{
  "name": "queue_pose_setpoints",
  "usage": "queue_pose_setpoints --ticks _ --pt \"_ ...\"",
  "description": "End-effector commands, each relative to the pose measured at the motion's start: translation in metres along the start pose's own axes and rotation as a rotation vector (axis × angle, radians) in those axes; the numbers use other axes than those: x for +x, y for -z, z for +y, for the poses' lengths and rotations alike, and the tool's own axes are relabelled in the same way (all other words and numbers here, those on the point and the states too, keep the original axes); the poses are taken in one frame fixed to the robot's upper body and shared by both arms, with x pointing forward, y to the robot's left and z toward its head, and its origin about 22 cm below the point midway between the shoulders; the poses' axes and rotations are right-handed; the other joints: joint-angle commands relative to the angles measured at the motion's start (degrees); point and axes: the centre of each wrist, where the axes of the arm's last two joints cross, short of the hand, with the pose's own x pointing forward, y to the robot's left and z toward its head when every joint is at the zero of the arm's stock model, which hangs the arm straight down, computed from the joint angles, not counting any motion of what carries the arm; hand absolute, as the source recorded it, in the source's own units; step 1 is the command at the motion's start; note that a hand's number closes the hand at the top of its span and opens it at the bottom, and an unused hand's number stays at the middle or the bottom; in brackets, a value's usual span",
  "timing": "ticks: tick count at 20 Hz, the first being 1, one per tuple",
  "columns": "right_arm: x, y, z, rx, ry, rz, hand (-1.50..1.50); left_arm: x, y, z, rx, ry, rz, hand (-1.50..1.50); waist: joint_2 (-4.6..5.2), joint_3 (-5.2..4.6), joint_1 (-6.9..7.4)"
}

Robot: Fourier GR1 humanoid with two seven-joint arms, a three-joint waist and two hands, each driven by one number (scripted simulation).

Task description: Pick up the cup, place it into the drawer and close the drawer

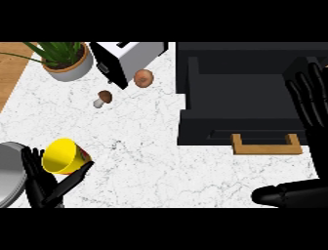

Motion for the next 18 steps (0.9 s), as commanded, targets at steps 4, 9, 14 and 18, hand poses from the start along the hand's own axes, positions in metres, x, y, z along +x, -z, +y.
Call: queue_pose_setpoints --ticks 4,9,14,18 --pt "0.012 0.001 -0.016 0.0 -0.003 0.005 -1.5 0.002 0.024 -0.016 -0.008 -0.06 0.01 -1.5 -0.01 0.0 -0.12" --pt "-0.005 -0.005 0.015 -0.014 -0.004 0.015 -1.5 -0.012 -0.015 0.005 -0.063 -0.183 0.007 -1.5 -0.03 -0.01 0.11" --pt "0.012 -0.003 0.006 0.006 0.005 -0.002 -1.5 -0.026 0.0 0.008 -0.086 -0.241 -0.027 1.5 0.05 -0.05 -0.21" --pt "-0.006 -0.019 -0.01 -0.014 0.006 0.008 -1.5 -0.008 0.022 -0.017 -0.133 -0.253 -0.069 1.5 -0.01 0.01 -0.11"
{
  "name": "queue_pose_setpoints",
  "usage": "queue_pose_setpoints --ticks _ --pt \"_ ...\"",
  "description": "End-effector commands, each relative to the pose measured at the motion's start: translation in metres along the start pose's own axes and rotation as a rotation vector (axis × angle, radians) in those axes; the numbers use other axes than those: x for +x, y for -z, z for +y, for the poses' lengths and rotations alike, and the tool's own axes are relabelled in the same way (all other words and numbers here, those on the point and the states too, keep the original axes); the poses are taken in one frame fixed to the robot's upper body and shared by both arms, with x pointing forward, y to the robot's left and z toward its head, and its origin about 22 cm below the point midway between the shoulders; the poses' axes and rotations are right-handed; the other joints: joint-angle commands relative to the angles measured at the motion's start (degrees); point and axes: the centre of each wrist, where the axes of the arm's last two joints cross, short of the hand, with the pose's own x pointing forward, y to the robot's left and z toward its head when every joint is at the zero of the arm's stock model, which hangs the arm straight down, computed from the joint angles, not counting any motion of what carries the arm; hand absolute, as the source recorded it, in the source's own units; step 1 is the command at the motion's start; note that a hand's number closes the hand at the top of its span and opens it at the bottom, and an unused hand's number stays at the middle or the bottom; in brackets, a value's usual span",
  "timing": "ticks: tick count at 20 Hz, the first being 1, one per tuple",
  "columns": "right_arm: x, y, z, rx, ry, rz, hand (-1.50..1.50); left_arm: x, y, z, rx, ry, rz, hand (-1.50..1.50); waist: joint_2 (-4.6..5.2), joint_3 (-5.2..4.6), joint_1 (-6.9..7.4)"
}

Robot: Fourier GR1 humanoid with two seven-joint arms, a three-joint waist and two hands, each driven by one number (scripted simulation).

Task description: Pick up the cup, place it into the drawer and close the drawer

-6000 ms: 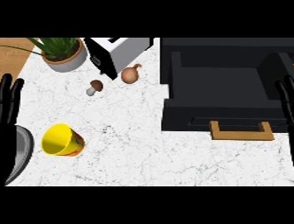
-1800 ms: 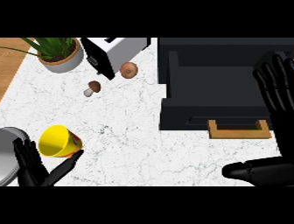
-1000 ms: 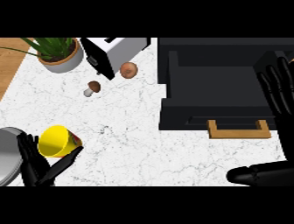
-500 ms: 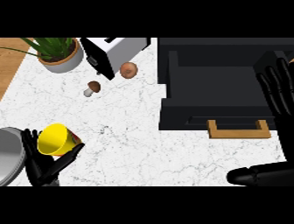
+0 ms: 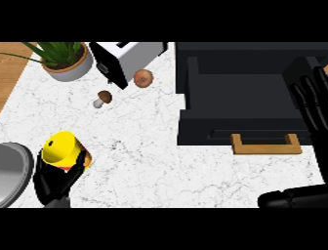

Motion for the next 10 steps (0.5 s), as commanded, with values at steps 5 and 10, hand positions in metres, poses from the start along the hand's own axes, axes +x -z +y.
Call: queue_pose_setpoints --ticks 5,10 --pt "0.011 0.006 0.013 0.018 0.011 -0.015 -1.5 -0.004 0.022 -0.005 0.003 0.042 -0.121 1.5 0.08 -0.03 -0.17" --pt "-0.009 0.004 -0.002 0.006 0.001 -0.023 -1.5 0.0 0.027 -0.017 -0.214 0.006 -0.069 1.5 0.05 0.01 -0.26"
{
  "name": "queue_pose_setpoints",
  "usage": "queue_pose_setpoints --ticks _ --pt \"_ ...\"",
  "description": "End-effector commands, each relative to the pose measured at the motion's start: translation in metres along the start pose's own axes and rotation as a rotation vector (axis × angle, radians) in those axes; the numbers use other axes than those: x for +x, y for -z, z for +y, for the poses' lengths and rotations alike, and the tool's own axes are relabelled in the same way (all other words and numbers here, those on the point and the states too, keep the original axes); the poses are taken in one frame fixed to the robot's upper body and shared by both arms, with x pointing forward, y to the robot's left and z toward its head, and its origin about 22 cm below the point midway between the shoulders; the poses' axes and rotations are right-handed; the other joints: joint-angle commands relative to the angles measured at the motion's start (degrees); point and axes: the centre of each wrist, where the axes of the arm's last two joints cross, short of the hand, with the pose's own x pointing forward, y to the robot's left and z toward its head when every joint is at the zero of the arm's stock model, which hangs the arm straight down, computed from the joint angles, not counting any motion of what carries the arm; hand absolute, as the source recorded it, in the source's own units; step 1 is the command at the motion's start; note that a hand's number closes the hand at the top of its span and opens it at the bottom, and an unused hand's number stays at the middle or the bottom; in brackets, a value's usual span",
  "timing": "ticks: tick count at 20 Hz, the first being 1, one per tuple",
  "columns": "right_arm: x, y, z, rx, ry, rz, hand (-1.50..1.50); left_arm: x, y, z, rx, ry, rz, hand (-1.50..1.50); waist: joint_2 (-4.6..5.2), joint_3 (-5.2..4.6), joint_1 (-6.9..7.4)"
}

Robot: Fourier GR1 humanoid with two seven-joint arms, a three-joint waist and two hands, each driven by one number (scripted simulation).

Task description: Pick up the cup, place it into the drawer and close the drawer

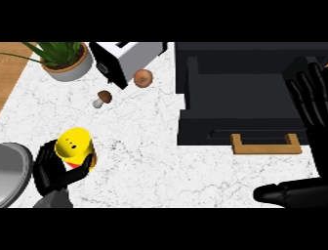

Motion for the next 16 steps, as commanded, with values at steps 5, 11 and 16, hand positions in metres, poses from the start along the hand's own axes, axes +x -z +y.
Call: queue_pose_setpoints --ticks 5,11,16 --pt "0.009 0.0 0.001 0.021 0.0 0.012 -1.5 0.004 0.009 -0.019 -0.369 -0.105 0.027 1.5 -0.14 0.03 0.13" --pt "0.015 -0.006 -0.005 -0.021 0.01 0.036 -1.5 0.025 0.038 -0.042 -0.482 -0.209 -0.045 1.5 -0.29 0.05 0.58" --pt "0.014 -0.002 -0.002 -0.023 0.008 0.021 -1.5 0.048 0.054 -0.091 -0.561 -0.186 -0.073 1.5 -0.2 0.05 0.38"
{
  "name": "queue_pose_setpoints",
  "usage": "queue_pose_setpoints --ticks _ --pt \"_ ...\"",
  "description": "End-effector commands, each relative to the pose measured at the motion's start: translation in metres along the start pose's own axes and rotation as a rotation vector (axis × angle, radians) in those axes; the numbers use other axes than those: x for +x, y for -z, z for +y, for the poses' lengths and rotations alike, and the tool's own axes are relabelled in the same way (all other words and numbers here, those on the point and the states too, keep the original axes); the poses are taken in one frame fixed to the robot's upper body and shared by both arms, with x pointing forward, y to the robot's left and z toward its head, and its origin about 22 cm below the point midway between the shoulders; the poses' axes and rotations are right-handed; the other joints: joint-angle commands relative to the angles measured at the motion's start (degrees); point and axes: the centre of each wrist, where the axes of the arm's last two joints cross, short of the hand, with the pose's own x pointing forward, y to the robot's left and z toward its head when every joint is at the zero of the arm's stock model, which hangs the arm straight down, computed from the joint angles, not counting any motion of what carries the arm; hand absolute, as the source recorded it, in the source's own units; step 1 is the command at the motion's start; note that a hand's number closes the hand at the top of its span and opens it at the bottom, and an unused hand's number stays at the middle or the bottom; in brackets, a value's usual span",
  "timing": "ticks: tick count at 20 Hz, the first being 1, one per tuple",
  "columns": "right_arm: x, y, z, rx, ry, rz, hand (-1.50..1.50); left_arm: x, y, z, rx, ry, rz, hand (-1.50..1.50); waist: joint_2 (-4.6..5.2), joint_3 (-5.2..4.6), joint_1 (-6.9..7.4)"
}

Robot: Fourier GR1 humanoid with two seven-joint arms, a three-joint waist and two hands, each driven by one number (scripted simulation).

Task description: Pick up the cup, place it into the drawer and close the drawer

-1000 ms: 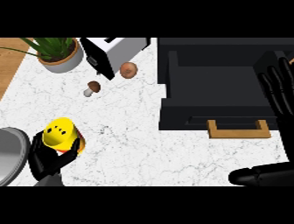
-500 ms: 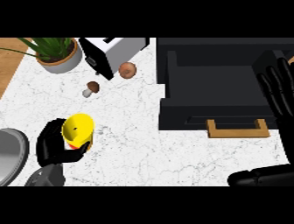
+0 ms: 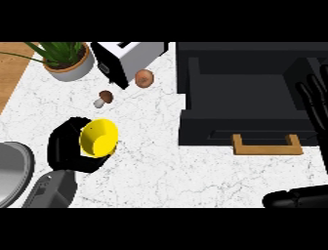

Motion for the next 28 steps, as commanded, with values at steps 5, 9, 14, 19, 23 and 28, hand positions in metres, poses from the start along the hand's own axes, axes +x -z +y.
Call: queue_pose_setpoints --ticks 5,9,14,19,23,28 --pt "-0.002 0.001 -0.011 -0.019 -0.004 0.017 -1.5 0.059 0.057 -0.061 -0.167 -0.085 -0.017 1.5 -0.22 0.06 0.46" --pt "-0.013 0.016 -0.003 0.003 0.003 0.003 -1.5 0.079 0.08 -0.078 -0.167 -0.098 -0.026 1.5 0.08 -0.01 0.08" --pt "-0.013 -0.004 0.017 -0.014 -0.003 -0.022 -1.5 0.11 0.114 -0.125 -0.162 -0.092 -0.05 1.5 0.02 -0.01 -0.13" --pt "-0.021 -0.021 -0.015 -0.015 -0.005 -0.019 -1.5 0.115 0.136 -0.165 -0.192 -0.057 -0.035 1.5 0.1 0.01 -0.61" --pt "0.004 -0.013 0.0 -0.011 -0.003 -0.014 -1.5 0.127 0.151 -0.181 -0.21 -0.034 -0.037 1.5 0.08 -0.02 -0.48" --pt "-0.008 0.016 0.002 -0.004 0.011 -0.012 -1.5 0.147 0.203 -0.215 -0.232 0.026 -0.049 1.5 0.29 -0.02 -0.64"
